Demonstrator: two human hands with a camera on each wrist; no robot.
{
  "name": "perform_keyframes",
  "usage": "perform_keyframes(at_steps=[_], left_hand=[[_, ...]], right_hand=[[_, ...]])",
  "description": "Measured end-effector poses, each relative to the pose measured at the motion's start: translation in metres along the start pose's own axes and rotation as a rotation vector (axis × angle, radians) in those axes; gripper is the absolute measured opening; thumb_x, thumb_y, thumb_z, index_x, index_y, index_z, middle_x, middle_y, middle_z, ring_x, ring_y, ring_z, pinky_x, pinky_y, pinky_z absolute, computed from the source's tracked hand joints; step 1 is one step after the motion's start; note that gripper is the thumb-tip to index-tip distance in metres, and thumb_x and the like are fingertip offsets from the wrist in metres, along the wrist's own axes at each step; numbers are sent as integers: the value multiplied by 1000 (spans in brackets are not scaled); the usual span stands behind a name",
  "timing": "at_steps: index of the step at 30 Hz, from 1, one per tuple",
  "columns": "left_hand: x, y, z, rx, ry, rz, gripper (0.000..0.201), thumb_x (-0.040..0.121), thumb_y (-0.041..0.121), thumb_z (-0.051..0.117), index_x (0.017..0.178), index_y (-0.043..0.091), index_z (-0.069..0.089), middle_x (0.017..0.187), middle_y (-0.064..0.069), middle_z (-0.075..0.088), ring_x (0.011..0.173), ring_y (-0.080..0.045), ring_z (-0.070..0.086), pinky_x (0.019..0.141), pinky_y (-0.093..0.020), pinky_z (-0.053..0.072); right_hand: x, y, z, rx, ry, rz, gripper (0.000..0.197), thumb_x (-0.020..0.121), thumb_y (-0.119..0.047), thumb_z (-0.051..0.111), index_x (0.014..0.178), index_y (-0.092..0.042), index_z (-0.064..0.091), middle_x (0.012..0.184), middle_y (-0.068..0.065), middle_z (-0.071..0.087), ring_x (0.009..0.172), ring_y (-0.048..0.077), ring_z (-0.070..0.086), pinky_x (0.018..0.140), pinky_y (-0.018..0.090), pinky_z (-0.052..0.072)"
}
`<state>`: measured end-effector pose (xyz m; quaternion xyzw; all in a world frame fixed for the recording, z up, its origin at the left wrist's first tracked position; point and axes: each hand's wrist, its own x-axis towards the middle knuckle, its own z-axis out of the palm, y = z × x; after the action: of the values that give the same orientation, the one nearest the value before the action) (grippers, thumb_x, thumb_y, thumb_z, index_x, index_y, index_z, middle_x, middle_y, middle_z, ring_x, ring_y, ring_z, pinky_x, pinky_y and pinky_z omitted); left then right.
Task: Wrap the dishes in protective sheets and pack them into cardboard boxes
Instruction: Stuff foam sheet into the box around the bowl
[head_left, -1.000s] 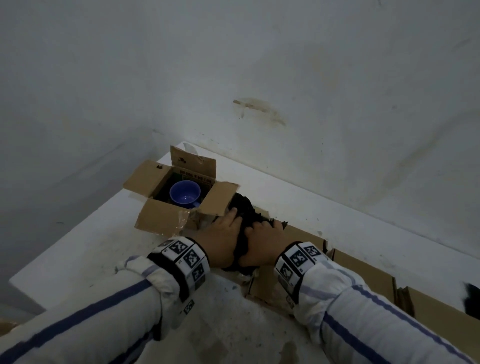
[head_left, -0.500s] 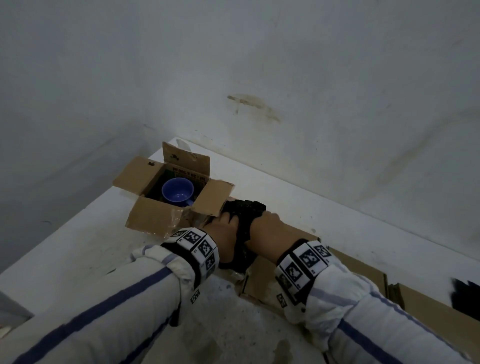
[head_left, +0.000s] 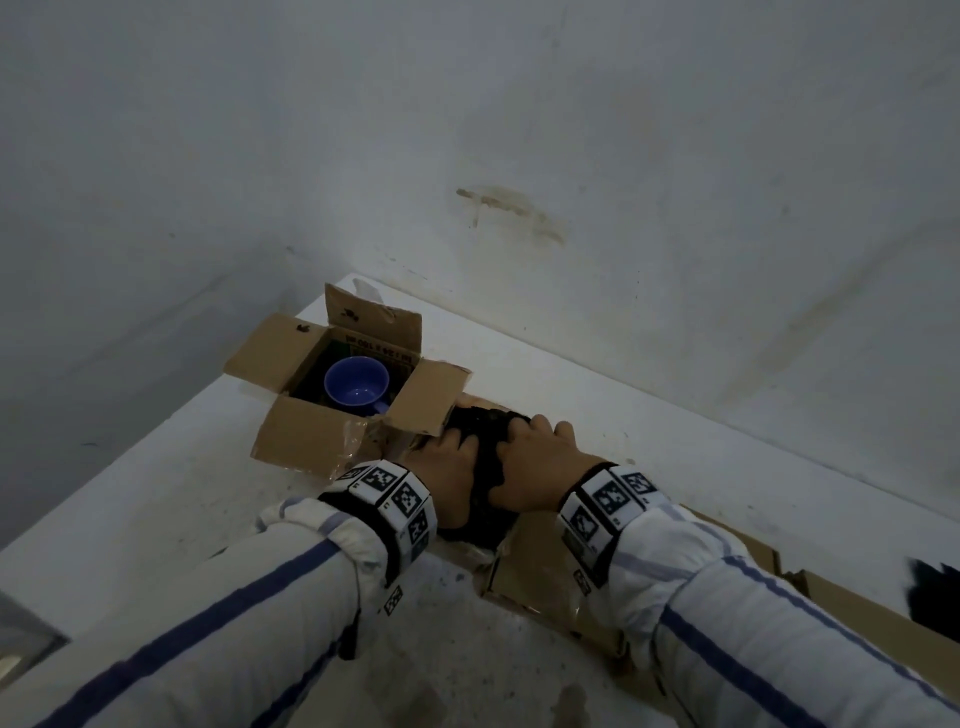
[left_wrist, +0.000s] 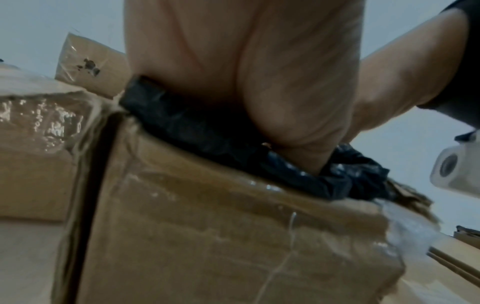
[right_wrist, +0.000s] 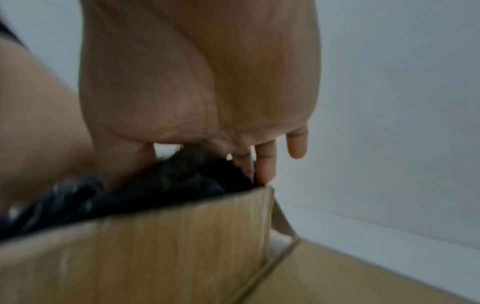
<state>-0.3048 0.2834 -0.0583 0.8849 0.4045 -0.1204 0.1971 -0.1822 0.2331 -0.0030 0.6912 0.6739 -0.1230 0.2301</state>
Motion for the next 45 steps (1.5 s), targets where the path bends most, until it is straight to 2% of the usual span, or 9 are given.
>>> perform_keyframes(at_steps=[8,13,19,24,29,32,40,42,45], left_hand=[[-7,2,-2,3,-11,11,87,78,28,71,146,13,18,142,-14,29,132,-34,34,110,-47,33],[-33,5,-8,126,131,50,45,86,23,58,126,10,42,130,-12,38,119,-30,42,99,-37,40],[-64,5,-17,146,165,-60,29,88,19,53,115,11,47,123,-11,44,114,-27,45,90,-35,43],[-66,6,-26,188,43,-63,28,93,16,48,120,11,45,126,-11,43,111,-28,49,78,-35,41],[-63,12,-29,234,-3,-28,30,96,10,43,126,7,41,129,-15,43,115,-27,46,75,-30,31],[-60,10,-28,172,18,-56,33,97,13,43,129,7,38,131,-16,41,114,-29,48,74,-30,28],[-52,15,-18,105,29,-77,41,91,13,51,129,7,37,129,-18,41,113,-32,51,94,-36,42],[-52,14,-19,56,14,-74,39,91,11,51,127,7,38,127,-19,41,111,-33,51,94,-36,43],[-52,12,-23,12,6,-63,39,90,10,53,126,6,39,127,-18,41,111,-32,52,91,-33,43]], right_hand=[[-11,-13,7,-195,20,-43,58,87,-55,51,129,-15,51,135,9,45,128,29,34,112,49,15],[-11,-23,21,-169,138,2,53,87,-50,53,126,-14,51,128,9,48,123,30,37,109,49,18],[-10,4,-12,199,37,10,37,81,-42,59,105,-13,57,114,9,44,104,27,45,85,36,32],[-2,-10,-20,296,41,-112,46,87,-20,57,128,-8,40,128,15,37,106,27,49,79,30,45],[6,-26,-10,85,-69,-90,43,94,-25,48,132,-5,41,129,17,38,84,21,48,74,30,42],[12,-30,-10,50,-163,-86,48,97,-26,42,137,-2,33,133,19,37,104,25,49,83,31,45],[13,-25,-4,139,-85,-76,60,93,-25,50,143,-5,26,130,17,40,103,28,55,81,34,47],[5,-16,-12,160,-108,-108,55,89,-33,57,135,-7,38,116,11,51,94,24,55,77,32,46],[-5,-11,-16,-1,-167,-72,68,77,-57,64,126,-15,44,112,3,57,93,21,51,95,41,32]])
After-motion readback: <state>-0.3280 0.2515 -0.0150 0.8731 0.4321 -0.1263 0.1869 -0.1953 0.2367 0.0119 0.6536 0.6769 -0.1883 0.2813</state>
